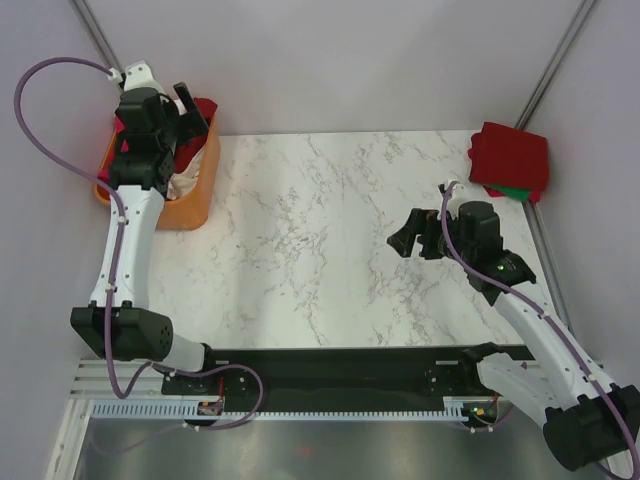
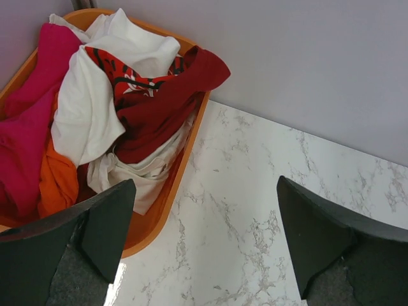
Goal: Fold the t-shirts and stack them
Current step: Grab the tshirt from the pile
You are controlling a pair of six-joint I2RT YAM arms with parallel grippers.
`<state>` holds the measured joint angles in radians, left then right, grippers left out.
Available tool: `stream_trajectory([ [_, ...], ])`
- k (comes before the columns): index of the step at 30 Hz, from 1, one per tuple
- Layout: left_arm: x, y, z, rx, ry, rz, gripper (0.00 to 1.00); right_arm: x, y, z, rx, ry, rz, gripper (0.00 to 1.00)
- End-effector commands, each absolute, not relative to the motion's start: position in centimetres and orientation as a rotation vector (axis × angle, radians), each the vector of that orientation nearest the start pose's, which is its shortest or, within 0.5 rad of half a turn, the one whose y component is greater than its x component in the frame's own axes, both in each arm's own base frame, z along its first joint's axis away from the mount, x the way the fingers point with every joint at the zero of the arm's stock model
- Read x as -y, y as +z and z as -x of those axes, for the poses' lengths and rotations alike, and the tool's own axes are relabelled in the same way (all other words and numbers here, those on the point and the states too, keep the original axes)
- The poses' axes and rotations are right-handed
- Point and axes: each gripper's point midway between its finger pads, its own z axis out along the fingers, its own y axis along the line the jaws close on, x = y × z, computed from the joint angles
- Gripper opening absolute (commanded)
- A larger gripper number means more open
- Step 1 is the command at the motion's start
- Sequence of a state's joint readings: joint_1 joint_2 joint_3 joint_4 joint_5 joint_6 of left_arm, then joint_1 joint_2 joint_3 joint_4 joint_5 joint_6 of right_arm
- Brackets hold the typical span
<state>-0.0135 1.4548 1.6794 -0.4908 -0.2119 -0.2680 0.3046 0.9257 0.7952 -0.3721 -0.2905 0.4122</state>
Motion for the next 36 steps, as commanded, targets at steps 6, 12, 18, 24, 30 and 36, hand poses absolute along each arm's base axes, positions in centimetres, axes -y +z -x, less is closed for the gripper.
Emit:
stream_trajectory([
  [6, -6.1, 37.5, -46.4, -1.765, 0.013, 0.505, 1.00, -14.6, 21.6, -26.8, -2.078, 0.686, 0.072, 0.98],
  [12, -6.7, 34.4, -49.7, -1.816, -0.037, 0.544, 0.99, -14.8, 20.9, -26.2, -2.092, 0.706, 0.093, 0.98],
  [18, -7.4, 29.9, -53.8, -1.896, -0.015, 0.552, 0.96, -14.6, 20.1, -26.0, -2.113, 0.694, 0.093, 0.98],
  [24, -8.9, 26.3, -55.8, -1.946, 0.067, 0.571, 0.94, -14.6, 19.4, -26.1, -2.139, 0.688, 0.091, 0.98],
  [30, -11.6, 25.2, -55.5, -1.945, 0.202, 0.611, 0.88, -14.6, 18.5, -26.2, -2.167, 0.678, 0.082, 0.98],
  [36, -14.0, 23.1, -55.3, -1.976, 0.224, 0.640, 0.85, -14.5, 18.0, -26.3, -2.187, 0.672, 0.077, 0.98],
])
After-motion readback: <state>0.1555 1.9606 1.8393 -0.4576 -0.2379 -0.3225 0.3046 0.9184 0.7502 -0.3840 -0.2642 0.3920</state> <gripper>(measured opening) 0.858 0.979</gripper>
